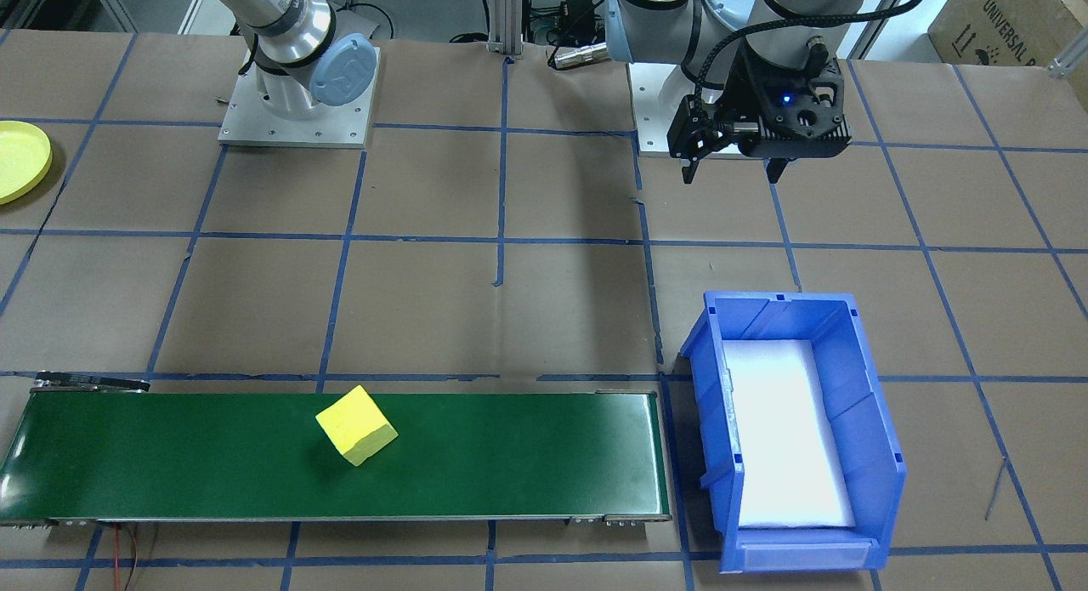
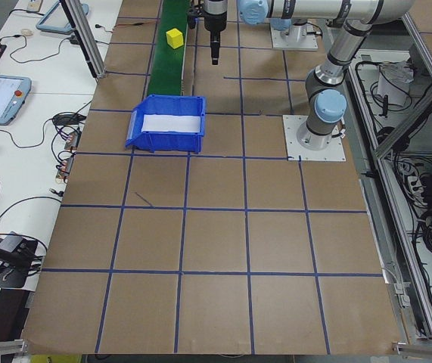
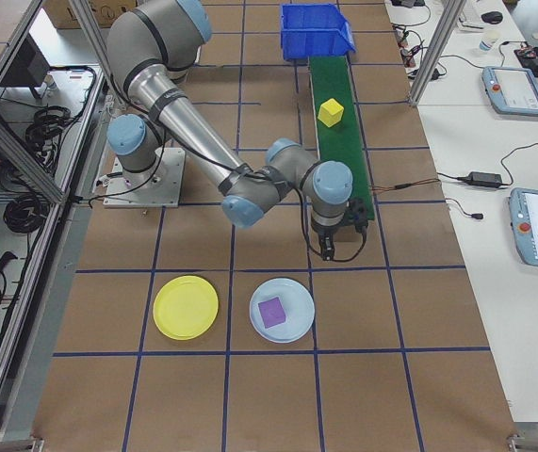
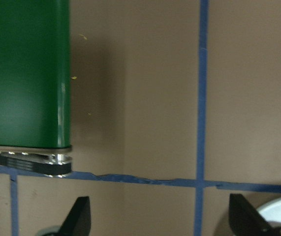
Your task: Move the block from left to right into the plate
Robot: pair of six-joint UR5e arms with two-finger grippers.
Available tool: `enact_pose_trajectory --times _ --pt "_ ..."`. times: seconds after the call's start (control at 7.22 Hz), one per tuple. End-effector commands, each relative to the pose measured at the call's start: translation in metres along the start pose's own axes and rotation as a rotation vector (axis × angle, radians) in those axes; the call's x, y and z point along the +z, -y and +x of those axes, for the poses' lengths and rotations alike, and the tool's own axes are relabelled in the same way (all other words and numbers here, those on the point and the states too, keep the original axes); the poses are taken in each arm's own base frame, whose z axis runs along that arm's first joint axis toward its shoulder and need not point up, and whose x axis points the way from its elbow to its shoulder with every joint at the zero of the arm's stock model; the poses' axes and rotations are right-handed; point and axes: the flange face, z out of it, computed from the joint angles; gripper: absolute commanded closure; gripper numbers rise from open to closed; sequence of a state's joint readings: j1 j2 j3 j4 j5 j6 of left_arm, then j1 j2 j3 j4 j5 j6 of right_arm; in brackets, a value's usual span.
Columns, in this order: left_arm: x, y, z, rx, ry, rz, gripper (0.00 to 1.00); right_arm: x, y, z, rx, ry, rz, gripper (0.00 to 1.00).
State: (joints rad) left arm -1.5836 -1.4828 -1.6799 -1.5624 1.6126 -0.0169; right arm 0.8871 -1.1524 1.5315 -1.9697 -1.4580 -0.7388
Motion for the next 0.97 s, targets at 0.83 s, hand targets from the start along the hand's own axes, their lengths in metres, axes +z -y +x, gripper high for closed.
enact_pose_trajectory --times 0.83 --pt "0.002 0.000 0.000 0.000 0.000 -0.006 0.00 0.007 0.082 -0.360 -0.300 0.048 -0.003 0.01"
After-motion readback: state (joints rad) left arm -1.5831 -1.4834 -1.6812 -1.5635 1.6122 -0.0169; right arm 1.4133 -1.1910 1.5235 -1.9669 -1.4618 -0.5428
